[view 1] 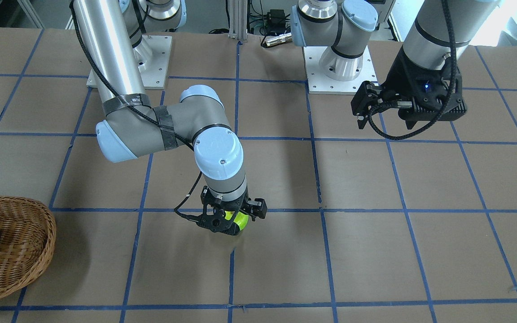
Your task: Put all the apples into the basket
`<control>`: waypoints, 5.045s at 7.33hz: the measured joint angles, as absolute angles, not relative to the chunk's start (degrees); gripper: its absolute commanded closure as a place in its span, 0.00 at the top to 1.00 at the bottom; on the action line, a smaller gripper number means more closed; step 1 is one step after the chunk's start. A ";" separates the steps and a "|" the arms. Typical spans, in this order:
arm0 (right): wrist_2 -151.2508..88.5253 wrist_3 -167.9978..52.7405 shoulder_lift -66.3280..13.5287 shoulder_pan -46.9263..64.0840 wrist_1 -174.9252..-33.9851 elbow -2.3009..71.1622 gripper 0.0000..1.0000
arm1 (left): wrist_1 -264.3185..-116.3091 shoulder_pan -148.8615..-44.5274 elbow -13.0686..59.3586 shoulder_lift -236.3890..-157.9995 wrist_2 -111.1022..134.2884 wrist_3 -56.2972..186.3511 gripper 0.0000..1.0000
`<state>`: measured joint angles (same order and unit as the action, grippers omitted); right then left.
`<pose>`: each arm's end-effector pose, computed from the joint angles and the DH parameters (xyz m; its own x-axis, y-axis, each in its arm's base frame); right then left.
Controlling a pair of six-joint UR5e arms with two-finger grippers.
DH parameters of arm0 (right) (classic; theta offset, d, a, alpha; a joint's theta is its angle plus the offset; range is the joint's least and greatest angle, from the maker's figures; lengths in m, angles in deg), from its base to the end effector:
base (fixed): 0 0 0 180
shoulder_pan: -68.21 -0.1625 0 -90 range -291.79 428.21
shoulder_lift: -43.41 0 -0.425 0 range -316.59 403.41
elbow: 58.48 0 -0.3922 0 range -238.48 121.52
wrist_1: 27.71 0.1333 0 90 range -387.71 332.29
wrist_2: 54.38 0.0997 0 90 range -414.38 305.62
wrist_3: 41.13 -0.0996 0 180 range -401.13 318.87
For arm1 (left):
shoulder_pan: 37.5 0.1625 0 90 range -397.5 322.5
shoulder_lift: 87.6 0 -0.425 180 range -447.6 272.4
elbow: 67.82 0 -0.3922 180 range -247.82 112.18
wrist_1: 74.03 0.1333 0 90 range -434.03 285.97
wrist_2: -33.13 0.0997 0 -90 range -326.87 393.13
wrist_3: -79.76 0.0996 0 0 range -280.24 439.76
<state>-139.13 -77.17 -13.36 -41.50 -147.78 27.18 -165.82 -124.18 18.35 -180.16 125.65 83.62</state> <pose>0.3627 -0.5903 0.2314 -0.9559 0.2808 -0.0861 0.2785 0.9597 0.0372 -0.0992 -0.5165 0.4954 -0.9990 0.0099 -0.0433 0.0094 0.9999 0.0120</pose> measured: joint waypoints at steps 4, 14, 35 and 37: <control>-139.87 -77.27 -12.20 -41.52 -147.89 27.92 0.99 | -165.41 -124.04 18.40 -180.35 125.70 83.62 1.00; -143.37 -58.03 -21.79 -21.30 -126.36 21.03 0.00 | -165.74 -124.33 18.34 -179.07 125.67 83.52 1.00; -143.38 -32.69 -42.68 -15.19 -110.95 27.19 1.00 | -165.61 -124.51 18.22 -179.03 125.73 83.47 1.00; -141.23 -35.25 -52.39 -17.54 -109.86 32.78 1.00 | -165.67 -124.51 18.22 -178.96 125.82 83.51 1.00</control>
<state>-141.23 -35.25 -52.39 -17.54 -109.86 32.78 -165.67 -124.51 18.22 -178.96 125.82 83.51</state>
